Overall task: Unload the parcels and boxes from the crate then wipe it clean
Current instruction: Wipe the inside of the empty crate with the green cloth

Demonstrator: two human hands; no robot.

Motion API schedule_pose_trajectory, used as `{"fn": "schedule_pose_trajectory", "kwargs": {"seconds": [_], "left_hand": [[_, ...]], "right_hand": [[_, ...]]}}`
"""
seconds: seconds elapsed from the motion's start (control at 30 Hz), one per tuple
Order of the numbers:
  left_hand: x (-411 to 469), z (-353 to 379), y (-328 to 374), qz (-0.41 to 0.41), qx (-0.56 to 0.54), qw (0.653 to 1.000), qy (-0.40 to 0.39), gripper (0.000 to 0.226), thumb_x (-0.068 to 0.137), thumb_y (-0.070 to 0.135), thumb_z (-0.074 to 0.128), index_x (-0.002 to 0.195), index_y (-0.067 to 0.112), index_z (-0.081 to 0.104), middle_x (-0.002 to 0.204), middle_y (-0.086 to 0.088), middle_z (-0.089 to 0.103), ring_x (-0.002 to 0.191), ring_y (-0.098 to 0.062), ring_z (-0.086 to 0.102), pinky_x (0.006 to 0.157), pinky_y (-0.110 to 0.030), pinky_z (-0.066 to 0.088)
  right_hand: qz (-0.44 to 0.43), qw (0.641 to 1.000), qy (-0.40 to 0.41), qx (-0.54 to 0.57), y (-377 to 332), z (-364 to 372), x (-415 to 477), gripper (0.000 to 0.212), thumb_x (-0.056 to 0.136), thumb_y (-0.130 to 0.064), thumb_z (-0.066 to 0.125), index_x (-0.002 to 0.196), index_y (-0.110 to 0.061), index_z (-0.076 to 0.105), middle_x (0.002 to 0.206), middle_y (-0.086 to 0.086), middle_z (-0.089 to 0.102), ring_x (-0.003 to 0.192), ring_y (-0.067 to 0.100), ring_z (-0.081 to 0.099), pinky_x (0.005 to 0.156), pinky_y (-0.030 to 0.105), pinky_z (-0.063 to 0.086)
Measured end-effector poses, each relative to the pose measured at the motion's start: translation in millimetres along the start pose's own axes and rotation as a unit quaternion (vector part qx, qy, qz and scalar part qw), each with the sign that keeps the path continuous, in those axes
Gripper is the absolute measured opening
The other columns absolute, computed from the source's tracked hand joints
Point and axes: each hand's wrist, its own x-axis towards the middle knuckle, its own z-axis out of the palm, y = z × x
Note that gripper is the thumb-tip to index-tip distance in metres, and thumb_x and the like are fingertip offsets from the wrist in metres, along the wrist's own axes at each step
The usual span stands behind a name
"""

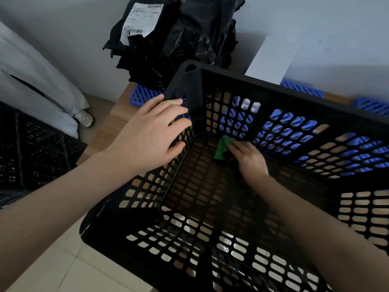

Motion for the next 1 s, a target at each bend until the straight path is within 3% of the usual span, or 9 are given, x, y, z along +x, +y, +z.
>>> {"fn": "schedule_pose_trajectory", "kwargs": {"seconds": [0.1,0.23,0.4,0.47,0.57,0.67,0.83,0.9,1.0], "left_hand": [[0.4,-0.1,0.0,0.003,0.002,1.0,0.0,0.036,0.085,0.026,0.067,0.118,0.01,0.066,0.132,-0.012,0.059,0.135,-0.029,0.044,0.116,-0.05,0.028],[0.5,-0.5,0.0,0.003,0.002,1.0,0.0,0.036,0.085,0.026,0.067,0.118,0.01,0.066,0.132,-0.012,0.059,0.135,-0.029,0.045,0.116,-0.05,0.028],[0.4,-1.0,0.5,0.004,0.008,1.0,-0.007,0.037,0.085,0.027,0.066,0.118,0.01,0.066,0.133,-0.012,0.059,0.135,-0.029,0.045,0.116,-0.051,0.027],[0.2,-0.5,1.1,0.008,0.012,1.0,-0.008,0.037,0.085,0.027,0.065,0.118,0.011,0.066,0.132,-0.012,0.059,0.135,-0.029,0.045,0.116,-0.051,0.027],[-0.1,0.2,1.7,0.015,0.021,1.0,-0.009,0.037,0.085,0.027,0.065,0.118,0.011,0.066,0.132,-0.012,0.059,0.135,-0.029,0.045,0.116,-0.051,0.027],[-0.4,0.1,1.9,0.02,0.029,0.999,-0.016,0.039,0.084,0.027,0.066,0.119,0.01,0.065,0.132,-0.013,0.059,0.135,-0.029,0.044,0.116,-0.053,0.026],[0.2,-0.8,2.3,0.022,0.032,0.999,-0.017,0.04,0.084,0.027,0.067,0.12,0.009,0.065,0.132,-0.014,0.058,0.135,-0.03,0.044,0.116,-0.054,0.026],[0.2,-1.3,2.1,0.018,0.029,0.999,-0.013,0.04,0.084,0.026,0.068,0.12,0.009,0.065,0.132,-0.014,0.059,0.135,-0.031,0.045,0.115,-0.054,0.026],[0.6,-1.9,3.2,0.017,0.027,0.999,-0.012,0.04,0.083,0.025,0.069,0.12,0.009,0.065,0.131,-0.014,0.059,0.135,-0.03,0.045,0.115,-0.054,0.027]], "right_hand": [[-0.002,1.0,-0.015,0.015,-34.6,6.5,-25.8,0.061,0.065,0.0,0.08,0.122,-0.011,0.064,0.128,0.011,0.062,0.106,0.034,0.062,0.088,0.045,0.054],[-0.157,0.982,-0.039,0.099,-72.5,10.4,-83.0,0.054,0.066,-0.009,0.082,0.118,-0.018,0.068,0.124,0.001,0.065,0.106,0.023,0.065,0.086,0.035,0.056],[-0.309,0.934,-0.097,0.147,-86.4,19.5,-136.0,0.032,0.093,-0.018,0.049,0.121,-0.021,0.065,0.131,-0.004,0.06,0.115,0.017,0.06,0.093,0.028,0.05],[-0.337,0.928,-0.103,0.122,-70.5,15.9,-125.2,0.034,0.093,-0.018,0.052,0.126,-0.019,0.061,0.135,-0.003,0.057,0.121,0.017,0.056,0.096,0.03,0.049],[-0.315,0.942,-0.069,0.09,-34.7,5.7,-84.7,0.037,0.085,-0.011,0.068,0.122,-0.012,0.065,0.133,0.005,0.059,0.121,0.022,0.057,0.097,0.036,0.05],[-0.196,0.98,-0.006,0.027,8.5,-11.9,-40.2,0.049,0.064,0.003,0.083,0.11,-0.005,0.071,0.118,0.012,0.068,0.104,0.029,0.066,0.088,0.04,0.055],[-0.023,1.0,0.017,0.009,18.7,-19.6,-32.0,0.049,0.067,0.012,0.075,0.114,0.001,0.068,0.116,0.018,0.067,0.1,0.034,0.066,0.091,0.042,0.054],[-0.038,0.997,0.01,0.066,-7.2,-13.3,-51.1,0.047,0.068,0.009,0.075,0.113,-0.002,0.069,0.115,0.017,0.068,0.102,0.034,0.066,0.089,0.044,0.054],[-0.19,0.971,-0.059,0.134,-44.7,-2.0,-105.4,0.042,0.076,-0.004,0.075,0.117,-0.011,0.067,0.121,0.006,0.066,0.109,0.024,0.064,0.09,0.037,0.054]]}}
